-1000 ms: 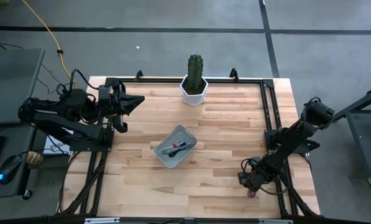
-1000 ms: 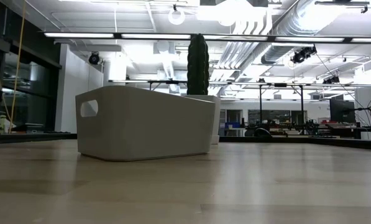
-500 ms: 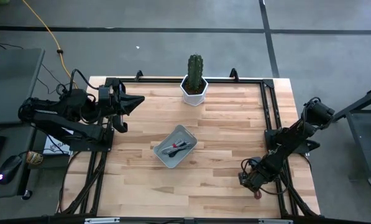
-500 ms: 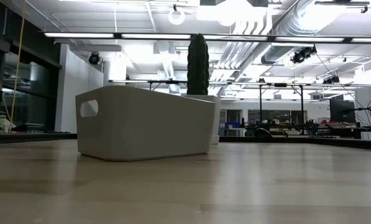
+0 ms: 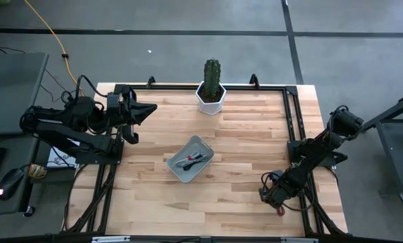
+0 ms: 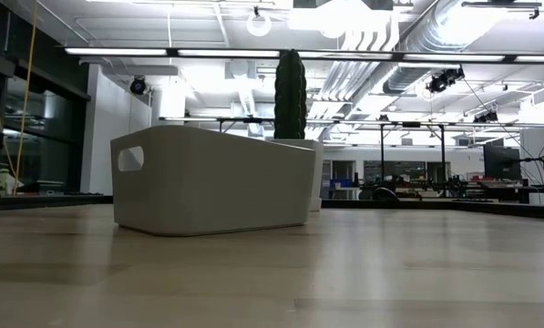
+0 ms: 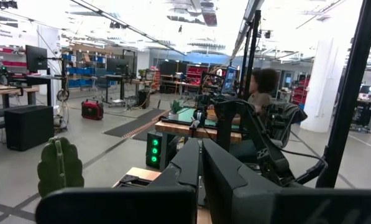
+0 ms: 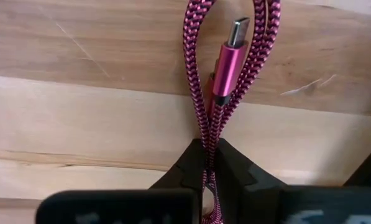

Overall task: Pick and place USB-C Cables
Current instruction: Put the pink and black charger cable into the gray bin

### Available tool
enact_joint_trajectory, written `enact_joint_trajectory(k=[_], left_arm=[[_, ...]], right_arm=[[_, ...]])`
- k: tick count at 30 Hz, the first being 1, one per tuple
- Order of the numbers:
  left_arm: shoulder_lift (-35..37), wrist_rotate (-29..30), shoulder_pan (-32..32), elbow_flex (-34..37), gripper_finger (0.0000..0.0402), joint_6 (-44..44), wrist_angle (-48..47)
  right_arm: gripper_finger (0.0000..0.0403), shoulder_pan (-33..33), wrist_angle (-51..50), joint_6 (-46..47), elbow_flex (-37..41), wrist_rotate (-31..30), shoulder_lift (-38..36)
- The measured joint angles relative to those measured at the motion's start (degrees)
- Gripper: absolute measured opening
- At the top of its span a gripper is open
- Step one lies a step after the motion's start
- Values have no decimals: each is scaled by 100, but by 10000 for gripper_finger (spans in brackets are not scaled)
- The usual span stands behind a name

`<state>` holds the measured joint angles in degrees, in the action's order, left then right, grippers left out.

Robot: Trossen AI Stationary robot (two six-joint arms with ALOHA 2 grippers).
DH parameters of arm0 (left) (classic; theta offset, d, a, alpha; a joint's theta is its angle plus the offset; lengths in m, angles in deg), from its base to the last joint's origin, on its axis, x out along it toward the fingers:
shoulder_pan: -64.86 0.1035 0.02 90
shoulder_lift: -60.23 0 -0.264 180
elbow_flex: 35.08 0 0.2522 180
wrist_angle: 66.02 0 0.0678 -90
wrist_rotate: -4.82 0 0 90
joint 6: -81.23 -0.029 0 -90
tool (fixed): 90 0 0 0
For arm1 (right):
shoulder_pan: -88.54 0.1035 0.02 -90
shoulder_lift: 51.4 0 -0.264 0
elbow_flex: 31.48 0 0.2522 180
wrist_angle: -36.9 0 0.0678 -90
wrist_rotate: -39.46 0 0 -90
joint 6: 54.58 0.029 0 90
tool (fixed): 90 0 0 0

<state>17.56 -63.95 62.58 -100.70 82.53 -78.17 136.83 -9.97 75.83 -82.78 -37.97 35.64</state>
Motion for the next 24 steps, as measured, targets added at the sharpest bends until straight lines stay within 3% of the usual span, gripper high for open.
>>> enact_joint_trajectory(k=[9,18,24], left_arm=[[0,-2,0,0,0,-2,0],[-1,-1,0,0,0,0,4],[0,-1,-1,0,0,-2,291]], right_arm=[[5,9,339,-811,44,-73,-271],[5,-136,1434,-2976,17,-1508,-1714],[5,-783,2026,-4494,17,-1571,-2174]])
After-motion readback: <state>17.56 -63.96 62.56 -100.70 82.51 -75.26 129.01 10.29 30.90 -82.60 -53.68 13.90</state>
